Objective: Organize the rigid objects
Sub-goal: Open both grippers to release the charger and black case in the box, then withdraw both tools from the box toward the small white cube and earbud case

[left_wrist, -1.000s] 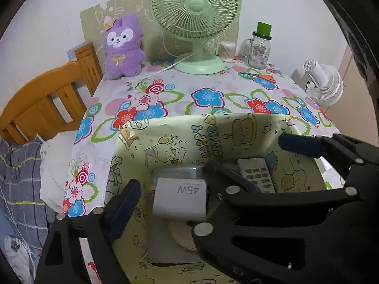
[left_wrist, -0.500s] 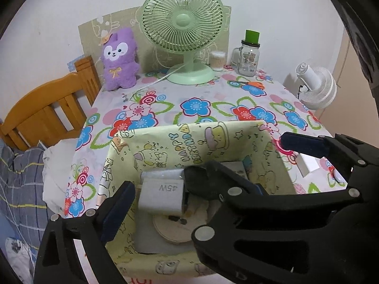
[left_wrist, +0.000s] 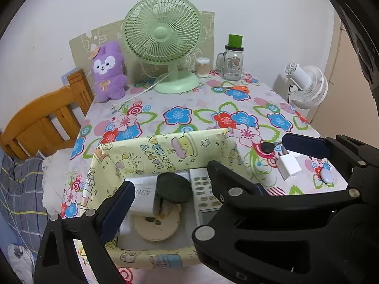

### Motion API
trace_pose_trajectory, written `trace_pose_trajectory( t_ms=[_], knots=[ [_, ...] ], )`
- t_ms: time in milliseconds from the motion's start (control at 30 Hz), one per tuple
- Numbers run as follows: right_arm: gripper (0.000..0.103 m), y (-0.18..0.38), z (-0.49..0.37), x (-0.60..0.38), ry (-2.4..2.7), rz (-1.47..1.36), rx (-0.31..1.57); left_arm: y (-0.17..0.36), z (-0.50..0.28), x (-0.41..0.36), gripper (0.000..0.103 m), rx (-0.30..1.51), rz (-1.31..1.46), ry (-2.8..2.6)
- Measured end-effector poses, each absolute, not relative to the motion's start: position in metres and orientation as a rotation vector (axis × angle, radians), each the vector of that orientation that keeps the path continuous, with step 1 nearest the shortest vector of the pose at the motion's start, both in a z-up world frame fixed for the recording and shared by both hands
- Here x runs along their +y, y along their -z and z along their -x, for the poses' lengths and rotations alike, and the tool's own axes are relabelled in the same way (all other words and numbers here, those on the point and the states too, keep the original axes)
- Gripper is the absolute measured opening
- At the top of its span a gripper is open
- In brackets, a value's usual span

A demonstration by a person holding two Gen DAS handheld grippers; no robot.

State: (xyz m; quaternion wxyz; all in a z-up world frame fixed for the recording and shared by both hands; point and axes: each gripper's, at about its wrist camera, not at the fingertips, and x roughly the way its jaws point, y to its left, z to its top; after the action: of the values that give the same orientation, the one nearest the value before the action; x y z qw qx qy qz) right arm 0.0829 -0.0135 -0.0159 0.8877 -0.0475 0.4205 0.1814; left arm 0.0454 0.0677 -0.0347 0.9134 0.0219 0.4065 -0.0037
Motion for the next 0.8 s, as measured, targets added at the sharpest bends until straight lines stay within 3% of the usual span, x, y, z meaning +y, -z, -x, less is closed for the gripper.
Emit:
trace_pose_trajectory(
  t_ms=[800],
  knots=[
    [0.096, -0.003, -0.074, -0.082, -0.288, 0.066, 0.819, 0.019, -0.044, 0.006, 0.098, 0.804, -0.049, 0.075]
  ],
)
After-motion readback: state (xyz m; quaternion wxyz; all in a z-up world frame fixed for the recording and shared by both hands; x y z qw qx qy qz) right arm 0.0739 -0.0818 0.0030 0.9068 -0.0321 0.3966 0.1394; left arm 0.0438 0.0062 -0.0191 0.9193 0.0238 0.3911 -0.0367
